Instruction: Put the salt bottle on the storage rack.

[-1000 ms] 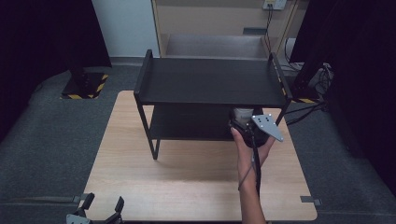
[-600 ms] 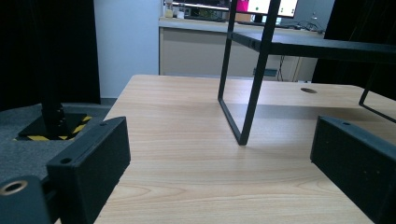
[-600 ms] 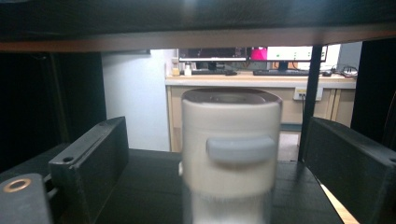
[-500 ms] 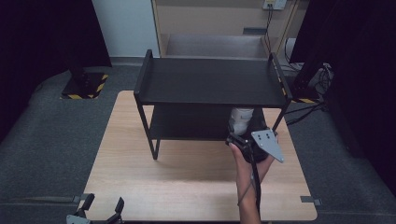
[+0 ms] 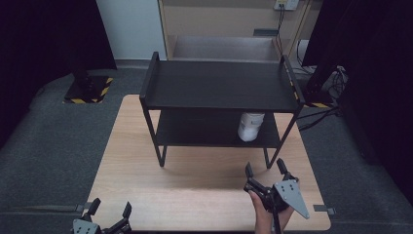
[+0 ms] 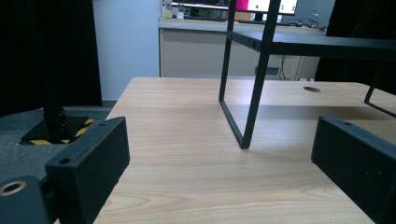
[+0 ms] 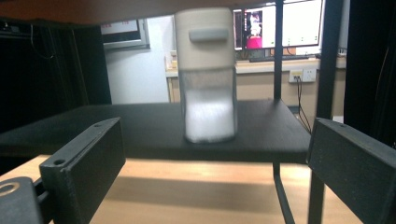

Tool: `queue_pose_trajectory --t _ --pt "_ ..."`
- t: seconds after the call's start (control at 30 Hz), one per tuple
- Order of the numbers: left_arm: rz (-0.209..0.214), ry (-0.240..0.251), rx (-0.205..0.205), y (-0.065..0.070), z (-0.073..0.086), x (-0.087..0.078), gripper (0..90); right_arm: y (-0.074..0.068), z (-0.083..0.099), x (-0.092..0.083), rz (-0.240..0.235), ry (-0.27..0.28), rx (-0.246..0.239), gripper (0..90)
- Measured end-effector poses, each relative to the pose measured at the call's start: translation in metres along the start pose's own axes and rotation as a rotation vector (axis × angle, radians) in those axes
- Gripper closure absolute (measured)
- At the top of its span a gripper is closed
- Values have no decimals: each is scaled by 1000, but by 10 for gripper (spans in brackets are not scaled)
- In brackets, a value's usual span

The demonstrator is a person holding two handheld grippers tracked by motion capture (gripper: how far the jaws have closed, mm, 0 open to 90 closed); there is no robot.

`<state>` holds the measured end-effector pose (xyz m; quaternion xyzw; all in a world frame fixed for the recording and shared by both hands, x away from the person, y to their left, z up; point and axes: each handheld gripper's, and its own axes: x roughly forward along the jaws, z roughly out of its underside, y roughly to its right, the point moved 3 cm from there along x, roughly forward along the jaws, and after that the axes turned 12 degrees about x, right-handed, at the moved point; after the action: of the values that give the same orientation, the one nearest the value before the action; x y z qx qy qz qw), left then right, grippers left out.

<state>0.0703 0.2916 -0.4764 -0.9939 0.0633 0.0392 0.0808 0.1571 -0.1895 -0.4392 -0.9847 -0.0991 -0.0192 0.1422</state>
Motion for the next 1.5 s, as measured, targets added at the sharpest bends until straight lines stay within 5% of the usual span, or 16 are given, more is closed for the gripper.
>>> queue_pose_trajectory --t 0.6,1.5 --pt "-12 -10 30 5 0 10 32 34 36 -45 39 13 29 47" --pt "-47 -10 63 -8 0 17 31 87 43 -83 63 -8 -22 66"
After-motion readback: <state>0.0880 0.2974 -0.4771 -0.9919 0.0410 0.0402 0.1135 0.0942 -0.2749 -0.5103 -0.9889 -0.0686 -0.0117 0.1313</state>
